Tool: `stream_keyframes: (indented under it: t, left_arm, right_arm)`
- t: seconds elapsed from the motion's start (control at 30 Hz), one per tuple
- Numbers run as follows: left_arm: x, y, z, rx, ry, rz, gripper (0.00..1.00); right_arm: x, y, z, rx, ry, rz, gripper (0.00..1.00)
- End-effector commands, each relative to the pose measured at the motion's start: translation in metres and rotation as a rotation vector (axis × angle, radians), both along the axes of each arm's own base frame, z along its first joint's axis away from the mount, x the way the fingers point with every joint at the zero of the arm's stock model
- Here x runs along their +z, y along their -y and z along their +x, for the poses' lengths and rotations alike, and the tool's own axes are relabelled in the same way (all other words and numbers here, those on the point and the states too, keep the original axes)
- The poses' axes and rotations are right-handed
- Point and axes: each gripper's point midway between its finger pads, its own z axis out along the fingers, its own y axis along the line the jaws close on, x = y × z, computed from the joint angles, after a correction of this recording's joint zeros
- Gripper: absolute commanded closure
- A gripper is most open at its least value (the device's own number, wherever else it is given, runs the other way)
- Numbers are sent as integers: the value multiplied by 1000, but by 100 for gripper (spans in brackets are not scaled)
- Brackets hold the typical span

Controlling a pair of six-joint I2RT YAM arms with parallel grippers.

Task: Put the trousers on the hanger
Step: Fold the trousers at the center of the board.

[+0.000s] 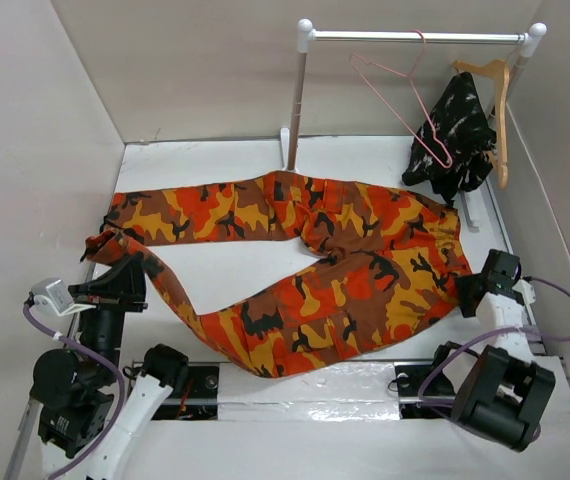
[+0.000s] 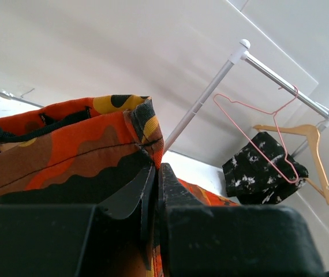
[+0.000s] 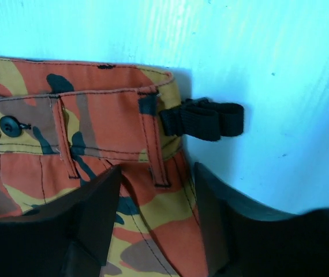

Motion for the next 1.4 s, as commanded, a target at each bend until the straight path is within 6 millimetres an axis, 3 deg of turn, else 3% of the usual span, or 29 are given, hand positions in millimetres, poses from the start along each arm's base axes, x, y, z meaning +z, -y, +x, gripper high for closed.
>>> stream_keyframes:
  t: [0.0, 0.07, 0.1, 0.13, 0.23, 0.33, 0.37, 0.4, 0.43, 0.5, 0.67, 0.8, 0.87, 0.93, 0.97, 1.0, 1.07, 1.1, 1.27, 1.3, 1.37]
  left_arm:
    - [22, -15, -19, 27, 106, -44, 100]
    - [22, -16, -19, 33, 104, -45, 100]
    - [21, -16, -18, 37, 100, -45, 100]
    - [21, -17, -17, 41, 95, -45, 100]
    - [21, -19, -13, 62, 74, -39, 100]
    - [28, -25, -20, 73, 78, -79, 100]
    - [35, -28, -25, 74, 106, -97, 100]
    - [42, -36, -33, 95, 134, -121, 100]
    - [46, -42, -35, 117, 140, -133, 100]
    - [53, -56, -38, 185, 121, -162, 100]
    - [64, -59, -30, 218, 82, -163, 100]
    - [56, -75, -20, 335, 15, -203, 100]
    - [53, -71, -15, 325, 11, -239, 100]
    - [35, -60, 6, 322, -44, -231, 100]
    - [18, -50, 25, 335, -110, -225, 100]
    - [10, -47, 36, 351, -144, -213, 100]
    - [-11, -44, 59, 418, -227, -197, 100]
    - [-30, -39, 81, 477, -304, -164, 100]
    - [-51, -37, 133, 687, -468, -6, 100]
    - [-42, -49, 138, 740, -468, -13, 100]
    - [-49, -67, 154, 792, -521, 46, 100]
  right_arm:
    - [-3, 5, 7, -7, -34, -15, 46]
    - [-14, 2, 12, 27, -63, 12, 65]
    - [-15, 1, 16, 46, -62, 10, 91]
    - [-13, -3, 21, 72, -56, 6, 99]
    - [17, 2, 33, 110, -4, -104, 100]
    - [89, 15, 40, 115, 119, -249, 100]
    - [116, 19, 37, 121, 169, -310, 100]
    - [127, 20, 28, 146, 143, -346, 100]
    - [152, 24, 25, 128, 174, -387, 100]
    - [176, 21, 7, 145, 195, -446, 100]
    - [225, 3, -14, 178, 382, -507, 100]
    - [242, 0, -23, 223, 365, -555, 100]
    - [242, 1, -17, 264, 345, -573, 100]
    - [235, 3, -12, 278, 325, -567, 100]
    - [231, -1, -3, 311, 342, -555, 100]
    - [238, -3, 2, 323, 379, -558, 100]
    - [228, -11, 13, 370, 403, -526, 100]
    - [226, -11, 21, 381, 404, -515, 100]
    - [224, -13, 41, 431, 409, -489, 100]
    - [226, -12, 45, 433, 427, -495, 100]
    - [222, -14, 51, 449, 438, -480, 100]
